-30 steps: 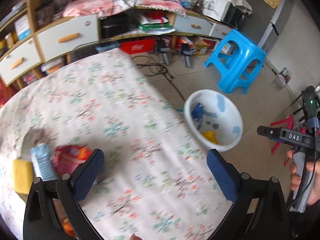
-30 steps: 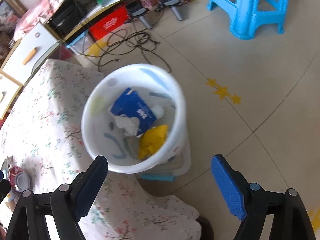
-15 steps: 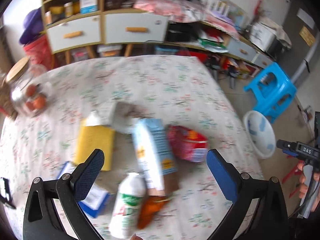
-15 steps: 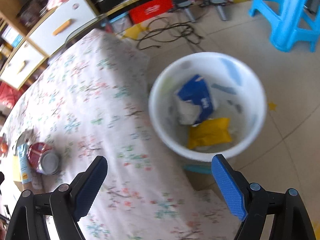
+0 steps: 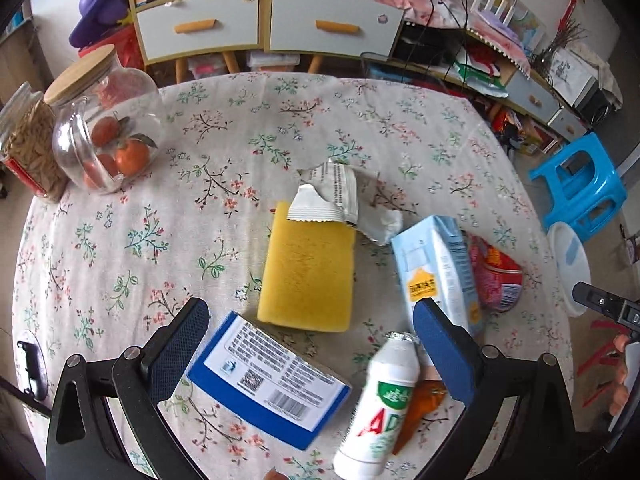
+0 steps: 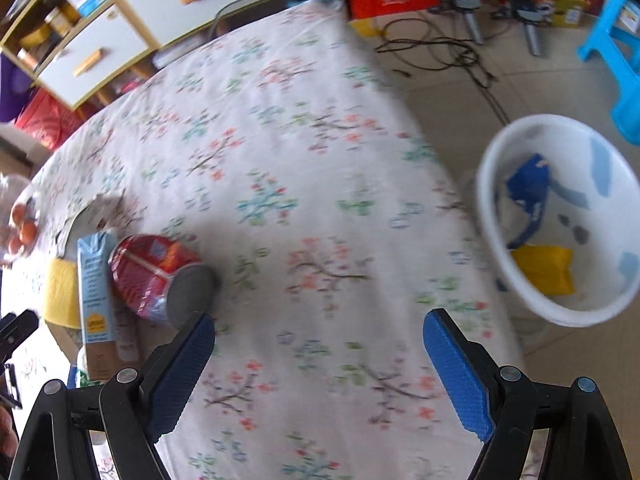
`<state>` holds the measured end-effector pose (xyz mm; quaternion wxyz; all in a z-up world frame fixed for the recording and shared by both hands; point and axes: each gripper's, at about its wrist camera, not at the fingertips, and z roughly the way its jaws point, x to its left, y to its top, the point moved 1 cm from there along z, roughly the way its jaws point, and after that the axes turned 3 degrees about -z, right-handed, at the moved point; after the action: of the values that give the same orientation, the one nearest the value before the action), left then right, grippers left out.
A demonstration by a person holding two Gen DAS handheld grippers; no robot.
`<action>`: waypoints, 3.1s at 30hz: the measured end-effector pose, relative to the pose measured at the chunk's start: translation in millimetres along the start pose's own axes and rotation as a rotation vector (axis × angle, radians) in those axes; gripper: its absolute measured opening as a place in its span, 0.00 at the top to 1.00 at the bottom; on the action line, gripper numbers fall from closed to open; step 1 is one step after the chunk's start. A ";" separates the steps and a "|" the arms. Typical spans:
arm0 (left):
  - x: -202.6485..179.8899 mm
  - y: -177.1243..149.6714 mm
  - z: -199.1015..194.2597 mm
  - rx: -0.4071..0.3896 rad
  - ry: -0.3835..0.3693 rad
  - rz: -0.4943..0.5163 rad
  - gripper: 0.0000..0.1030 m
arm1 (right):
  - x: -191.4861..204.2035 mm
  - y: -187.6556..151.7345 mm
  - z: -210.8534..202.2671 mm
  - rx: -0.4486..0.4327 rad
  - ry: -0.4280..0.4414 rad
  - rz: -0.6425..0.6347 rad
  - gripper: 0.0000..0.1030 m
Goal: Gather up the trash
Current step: 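Move both grippers back to the table toward the red can and yellow sponge, then grasp the red can with the right gripper while the left grasps the yellow sponge, then carry the red can and yellow sponge to the wastebasket and release both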
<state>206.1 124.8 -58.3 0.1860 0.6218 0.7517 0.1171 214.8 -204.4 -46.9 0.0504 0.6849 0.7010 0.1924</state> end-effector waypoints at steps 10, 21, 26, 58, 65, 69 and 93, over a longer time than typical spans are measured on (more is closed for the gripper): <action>0.9 14.6 46.2 0.103 -0.028 -0.047 0.10 | 51.3 5.8 27.3 0.030 0.005 -0.092 0.14; 14.3 28.1 53.5 0.101 -0.088 -0.120 0.41 | 100.5 15.4 68.8 0.087 -0.008 -0.246 0.14; 22.1 26.3 36.1 0.075 -0.103 -0.148 0.42 | 116.1 21.8 88.7 0.116 -0.006 -0.301 0.14; 18.2 4.8 -35.1 -0.045 -0.140 -0.126 0.42 | 96.3 34.5 74.2 0.081 0.052 -0.151 0.38; -2.1 4.6 -40.1 -0.056 -0.159 -0.090 0.42 | 79.7 34.4 52.9 0.040 0.062 -0.127 0.38; -14.8 4.4 -39.5 -0.054 -0.168 -0.071 0.42 | 64.9 35.7 43.0 0.023 0.057 -0.107 0.38; -143.8 -7.6 -6.0 0.013 -0.237 0.107 0.42 | -141.9 24.3 -7.2 -0.023 -0.113 0.174 0.38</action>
<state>219.4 -17.0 -36.7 0.2629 0.6719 0.6908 0.0476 243.4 -345.1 -59.3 0.0806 0.7523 0.6327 0.1652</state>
